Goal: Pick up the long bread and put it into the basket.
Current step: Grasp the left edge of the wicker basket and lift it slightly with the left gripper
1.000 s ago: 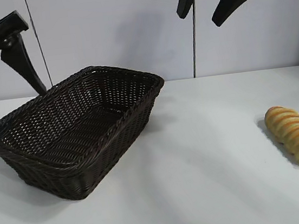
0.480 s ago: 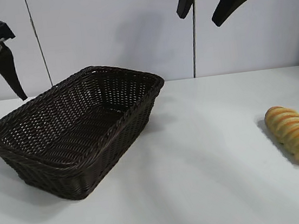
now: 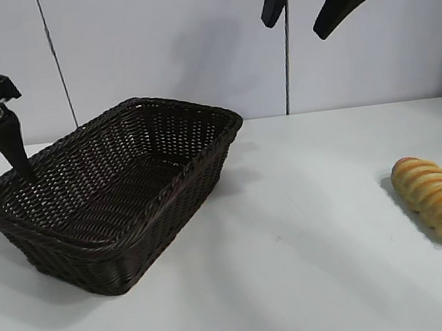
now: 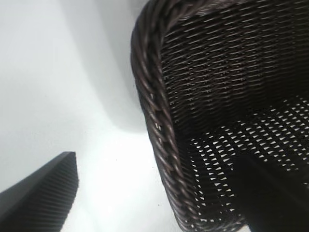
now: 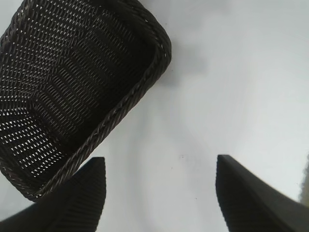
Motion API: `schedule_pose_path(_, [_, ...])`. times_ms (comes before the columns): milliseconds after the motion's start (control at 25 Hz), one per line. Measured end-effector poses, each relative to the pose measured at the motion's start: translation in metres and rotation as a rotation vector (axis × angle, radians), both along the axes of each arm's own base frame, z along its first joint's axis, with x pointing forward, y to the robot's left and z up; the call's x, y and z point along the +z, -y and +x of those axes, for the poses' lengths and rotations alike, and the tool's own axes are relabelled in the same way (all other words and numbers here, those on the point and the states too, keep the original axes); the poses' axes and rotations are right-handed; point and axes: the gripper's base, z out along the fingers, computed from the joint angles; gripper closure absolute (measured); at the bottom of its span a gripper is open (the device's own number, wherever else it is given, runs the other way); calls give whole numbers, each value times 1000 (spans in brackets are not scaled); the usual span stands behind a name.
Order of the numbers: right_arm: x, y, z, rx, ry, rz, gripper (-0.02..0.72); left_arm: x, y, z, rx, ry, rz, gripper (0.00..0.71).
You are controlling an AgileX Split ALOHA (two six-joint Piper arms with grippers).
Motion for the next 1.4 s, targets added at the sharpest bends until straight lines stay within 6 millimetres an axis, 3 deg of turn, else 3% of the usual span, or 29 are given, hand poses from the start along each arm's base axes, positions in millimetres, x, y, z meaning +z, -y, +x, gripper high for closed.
schedule_pose_path(400, [0,0,0,0,0,0,227,-4,1,6,13,32,-4,85])
schedule_pose_path(1120, [0,0,1,-3,8,2,227,-65,10,30,61,-52,-32,86])
schedule_pose_path(1240, [0,0,1,-3,8,2,227,-70,11,31,65,-62,-35,140])
schedule_pose_path(1400, [0,0,1,-3,8,2,227,-73,11,31,66,-70,-33,285])
